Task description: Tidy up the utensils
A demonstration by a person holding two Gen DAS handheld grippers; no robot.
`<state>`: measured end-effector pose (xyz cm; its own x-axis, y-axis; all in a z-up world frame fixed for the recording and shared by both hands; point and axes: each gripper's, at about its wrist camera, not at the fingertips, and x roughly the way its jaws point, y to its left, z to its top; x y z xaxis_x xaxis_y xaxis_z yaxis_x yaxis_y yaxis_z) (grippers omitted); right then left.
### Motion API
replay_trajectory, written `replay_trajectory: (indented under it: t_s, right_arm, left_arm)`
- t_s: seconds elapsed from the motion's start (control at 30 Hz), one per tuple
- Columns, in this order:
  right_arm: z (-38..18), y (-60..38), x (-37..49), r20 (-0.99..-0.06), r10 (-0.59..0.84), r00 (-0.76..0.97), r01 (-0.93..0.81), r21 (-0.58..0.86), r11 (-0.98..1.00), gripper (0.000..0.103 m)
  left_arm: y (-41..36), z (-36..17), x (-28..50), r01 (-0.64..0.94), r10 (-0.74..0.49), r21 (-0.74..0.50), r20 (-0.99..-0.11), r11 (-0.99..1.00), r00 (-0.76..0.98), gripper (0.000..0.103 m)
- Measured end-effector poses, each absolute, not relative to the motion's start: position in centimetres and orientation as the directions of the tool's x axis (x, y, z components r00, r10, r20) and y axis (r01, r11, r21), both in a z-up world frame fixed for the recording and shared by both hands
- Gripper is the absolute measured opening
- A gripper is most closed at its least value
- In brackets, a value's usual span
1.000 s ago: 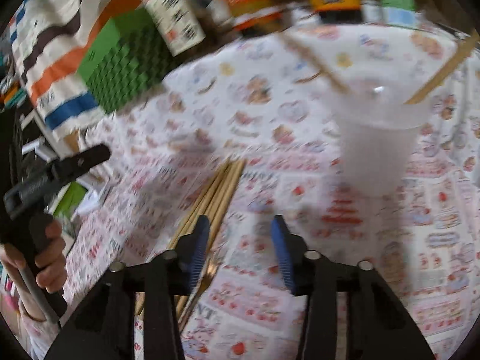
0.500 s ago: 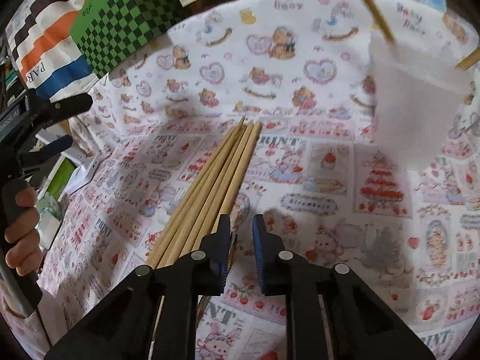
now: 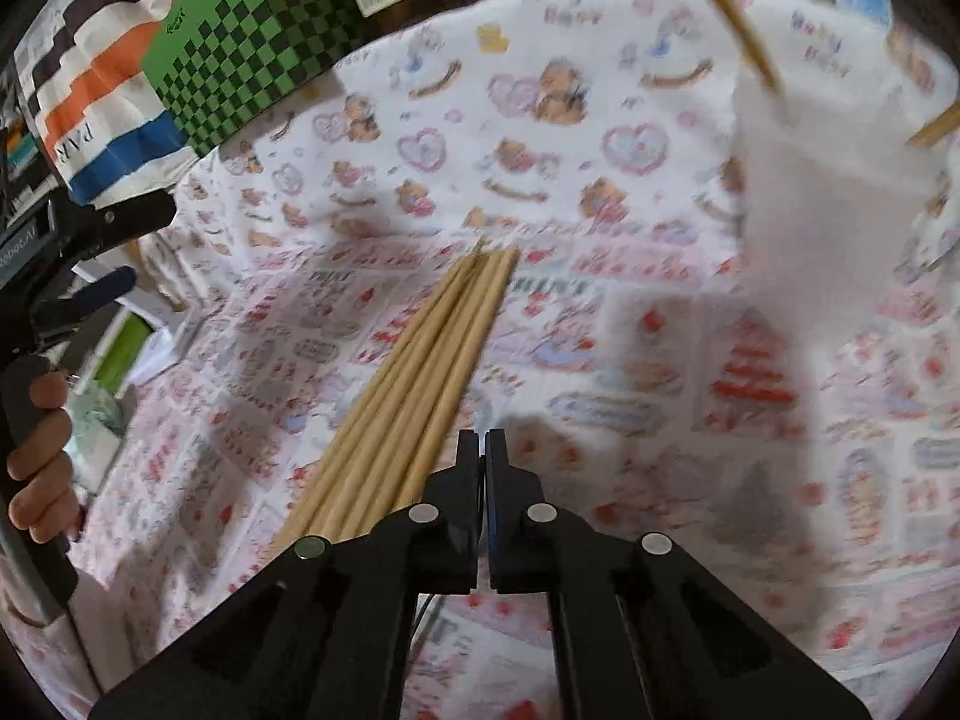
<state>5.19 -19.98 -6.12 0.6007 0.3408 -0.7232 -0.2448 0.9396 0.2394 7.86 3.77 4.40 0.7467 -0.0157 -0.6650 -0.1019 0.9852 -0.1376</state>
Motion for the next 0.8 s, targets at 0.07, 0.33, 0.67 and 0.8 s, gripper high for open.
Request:
replay_trajectory:
  t_s: [0.07, 0.33, 0.67, 0.8]
  right_arm:
    - [-5.5, -20.6, 5.0, -0.734, 0.264, 0.626, -0.213, 0.164, 0.963, 0.002]
    - [-5.5, -22.4, 5.7, -0.788, 0.098, 0.607, -0.125, 0.027, 0.992, 0.002]
    - [-2.7, -24.0, 3.6, -0.641, 0.152, 0.752, -0.122, 0.092, 0.988, 0.002]
    - [-0.4, -25.1, 2.0, -0.492, 0.090, 0.866, -0.052, 0.091, 0.995, 0.002]
  left_arm:
    - [3.5, 4.3, 7.9, -0.097, -0.016, -0.130, -0.673, 0.987, 0.739, 0.101]
    - [2.4, 3.4, 8.4, -0.062, -0.031, -0.106, -0.706, 0.992, 0.707, 0.101]
    - [0.2, -0.7, 10.7, 0.060, -0.122, -0.106, -0.827, 0.992, 0.548, 0.096]
    - [-1.6, -1.8, 10.7, 0.112, -0.125, -0.080, -0.858, 0.990, 0.499, 0.058]
